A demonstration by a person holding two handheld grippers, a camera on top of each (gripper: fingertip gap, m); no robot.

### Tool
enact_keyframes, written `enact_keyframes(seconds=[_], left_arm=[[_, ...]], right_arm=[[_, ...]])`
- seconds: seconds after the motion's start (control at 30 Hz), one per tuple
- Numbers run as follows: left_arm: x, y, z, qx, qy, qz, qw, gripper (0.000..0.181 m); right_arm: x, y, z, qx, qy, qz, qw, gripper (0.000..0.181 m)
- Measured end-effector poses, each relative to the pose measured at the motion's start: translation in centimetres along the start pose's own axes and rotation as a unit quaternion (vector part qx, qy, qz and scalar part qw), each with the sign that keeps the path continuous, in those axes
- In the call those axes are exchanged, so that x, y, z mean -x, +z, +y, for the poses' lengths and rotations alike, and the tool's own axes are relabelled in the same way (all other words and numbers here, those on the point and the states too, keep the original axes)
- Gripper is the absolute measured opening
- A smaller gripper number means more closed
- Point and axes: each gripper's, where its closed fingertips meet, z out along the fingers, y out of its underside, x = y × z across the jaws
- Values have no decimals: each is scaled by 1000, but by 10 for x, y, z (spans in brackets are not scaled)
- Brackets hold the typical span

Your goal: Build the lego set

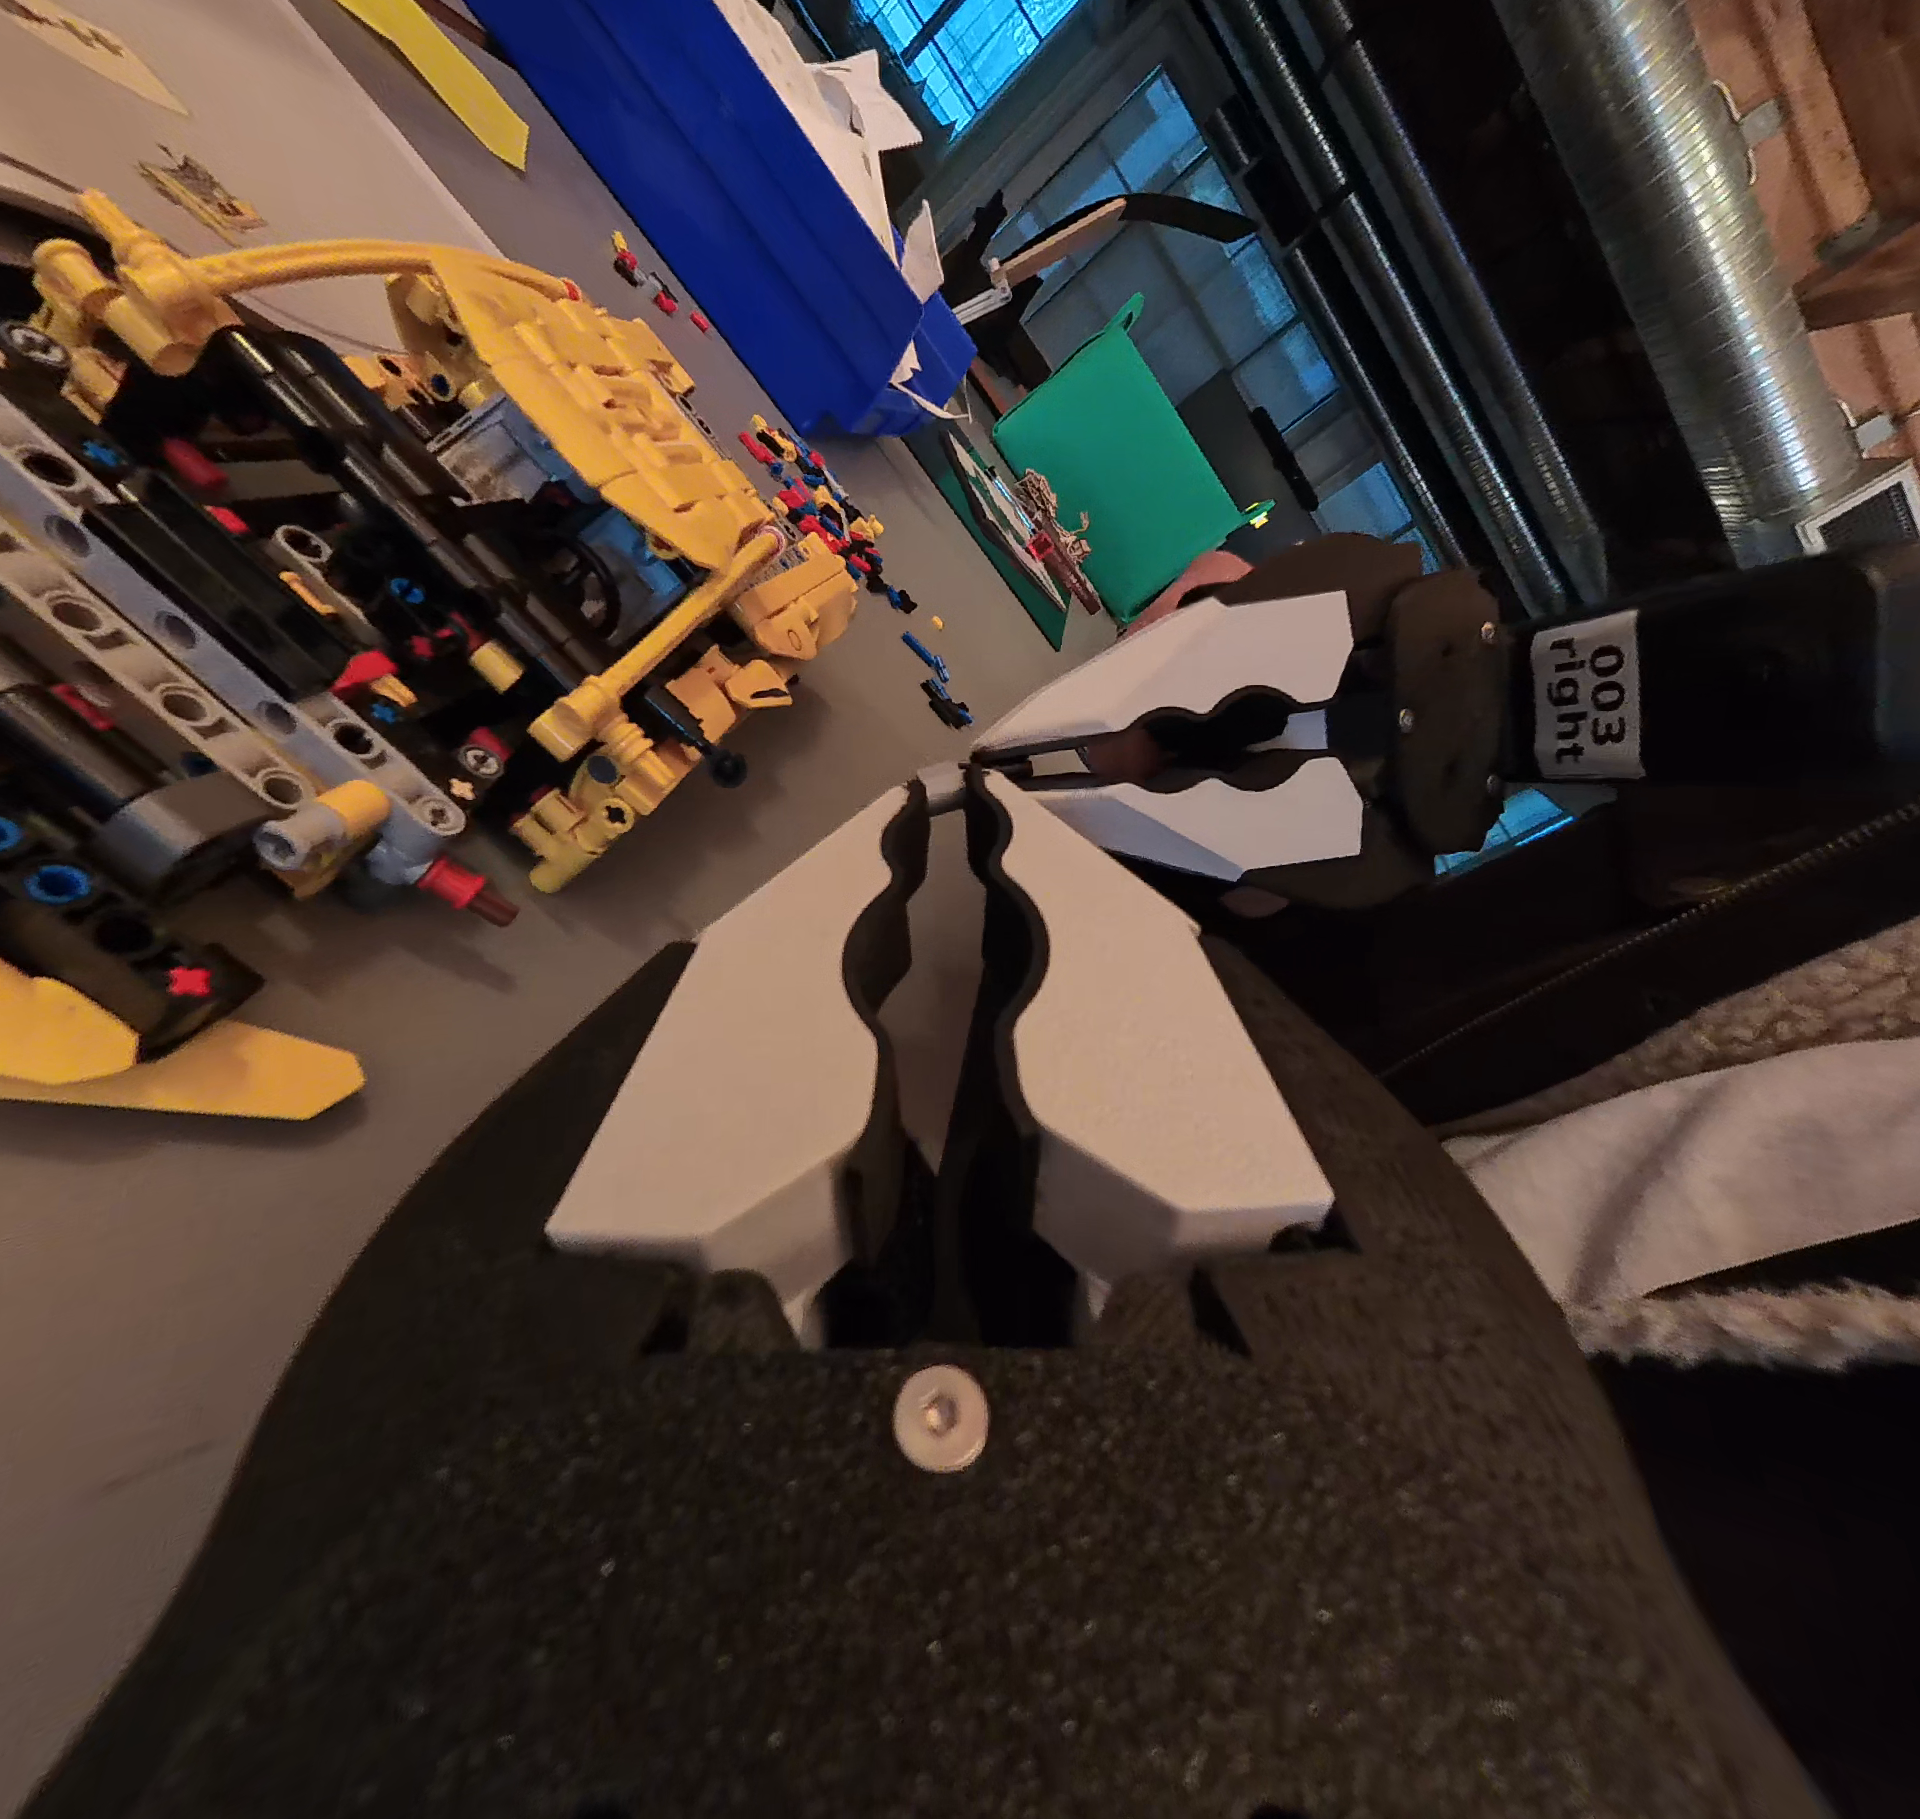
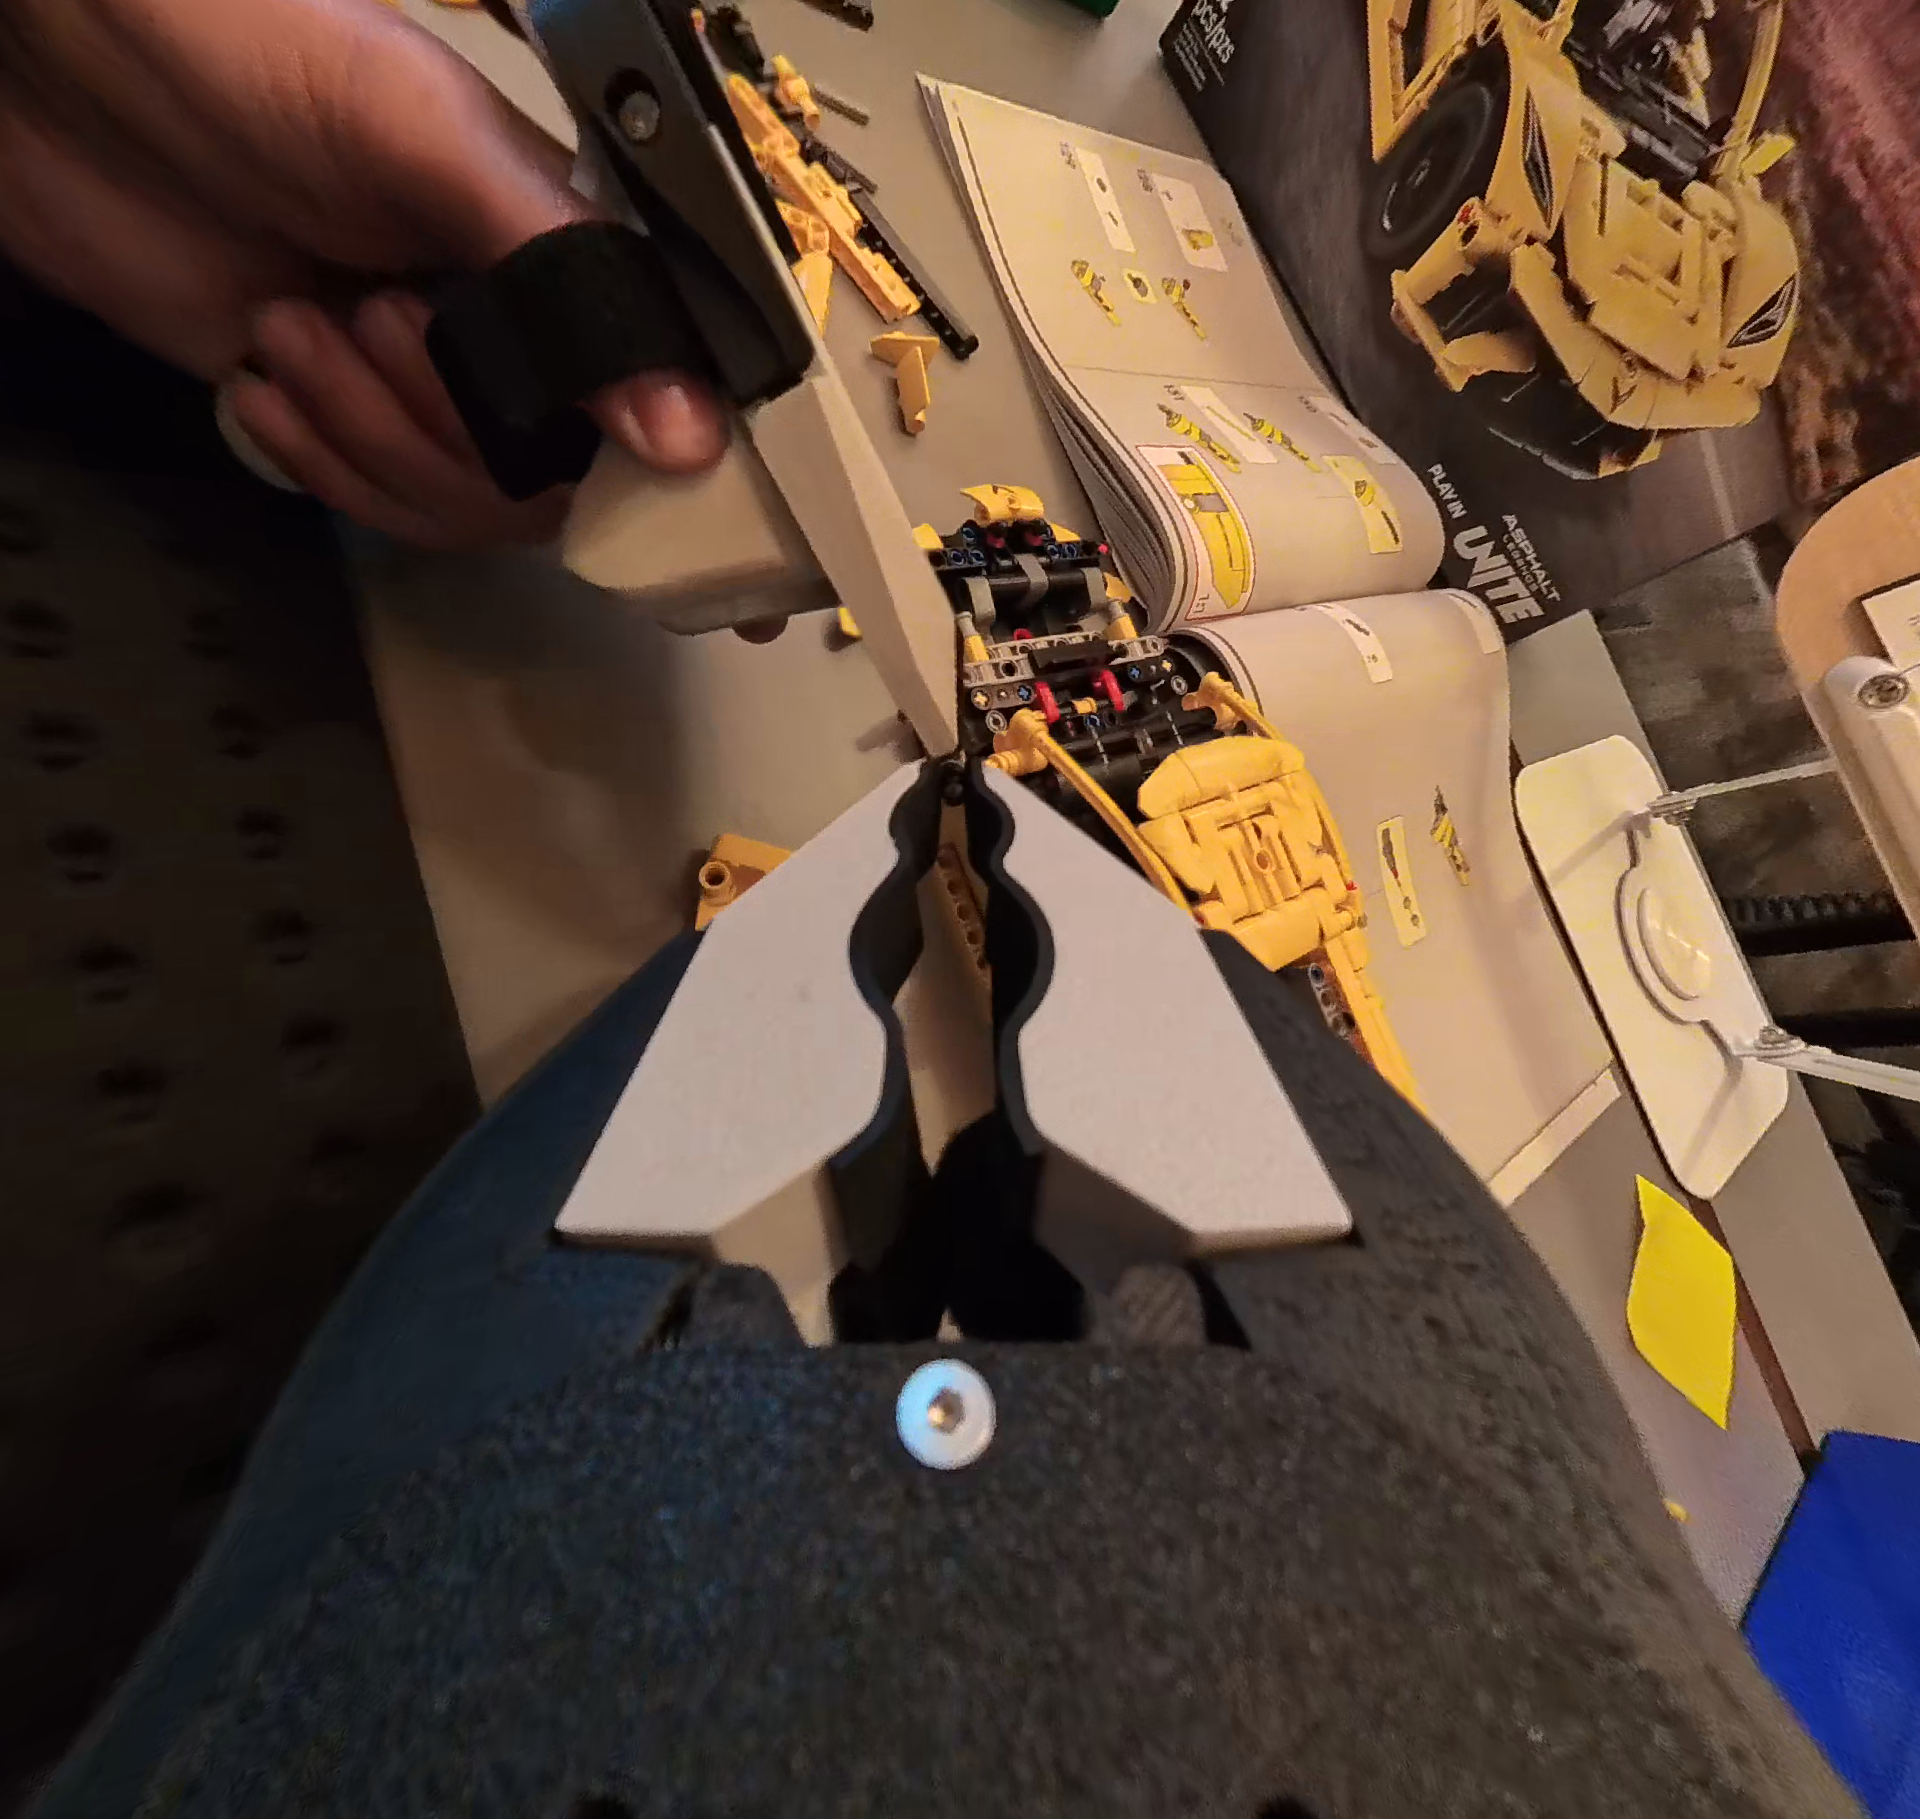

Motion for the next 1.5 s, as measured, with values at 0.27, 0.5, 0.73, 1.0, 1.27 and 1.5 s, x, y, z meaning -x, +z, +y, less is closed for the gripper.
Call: enact_keyframes(seconds=[0.27,0.5,0.73,1.0,1.27,1.5], left_arm=[[-6,3,7,24,29,4,999,6],[-6,1,1,6,44,-7,999,6],[-9,-1,-3,-11,70,-12,997,6],[-11,1,-3,-14,22,22,999,6],[-3,7,5,18,43,-12,999,6],[6,12,12,41,41,-37,998,6]], right_arm=[[6,-7,2,-10,-81,-29,996,3],[3,-4,-2,-64,39,-25,997,4],[0,-6,-7,-79,97,9,992,4],[1,-7,-6,-83,-6,17,996,4],[6,-4,6,-59,-93,22,994,4],[9,0,16,-43,-59,-5,997,4]])
